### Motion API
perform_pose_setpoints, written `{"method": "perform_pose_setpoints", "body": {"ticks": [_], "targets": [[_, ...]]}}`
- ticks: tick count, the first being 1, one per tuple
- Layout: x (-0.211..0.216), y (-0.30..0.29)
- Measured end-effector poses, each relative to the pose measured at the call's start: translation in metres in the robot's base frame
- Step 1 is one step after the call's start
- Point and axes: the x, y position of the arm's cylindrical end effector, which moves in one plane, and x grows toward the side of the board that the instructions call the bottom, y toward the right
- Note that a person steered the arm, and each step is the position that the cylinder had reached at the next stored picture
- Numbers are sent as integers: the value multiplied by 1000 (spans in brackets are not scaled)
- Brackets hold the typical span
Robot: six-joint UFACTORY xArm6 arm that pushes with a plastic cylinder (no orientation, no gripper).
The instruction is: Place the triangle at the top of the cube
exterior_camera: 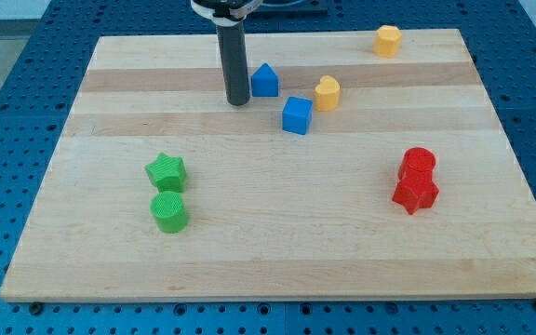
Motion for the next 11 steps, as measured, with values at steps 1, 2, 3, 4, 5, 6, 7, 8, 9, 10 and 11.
{"method": "perform_pose_setpoints", "body": {"ticks": [1,2,3,4,5,6,7,8,9,10,11], "targets": [[-5,0],[-14,0],[-22,0],[-27,9],[-27,34],[-27,39],[-8,37],[0,32],[-2,41],[-10,73],[-29,92]]}}
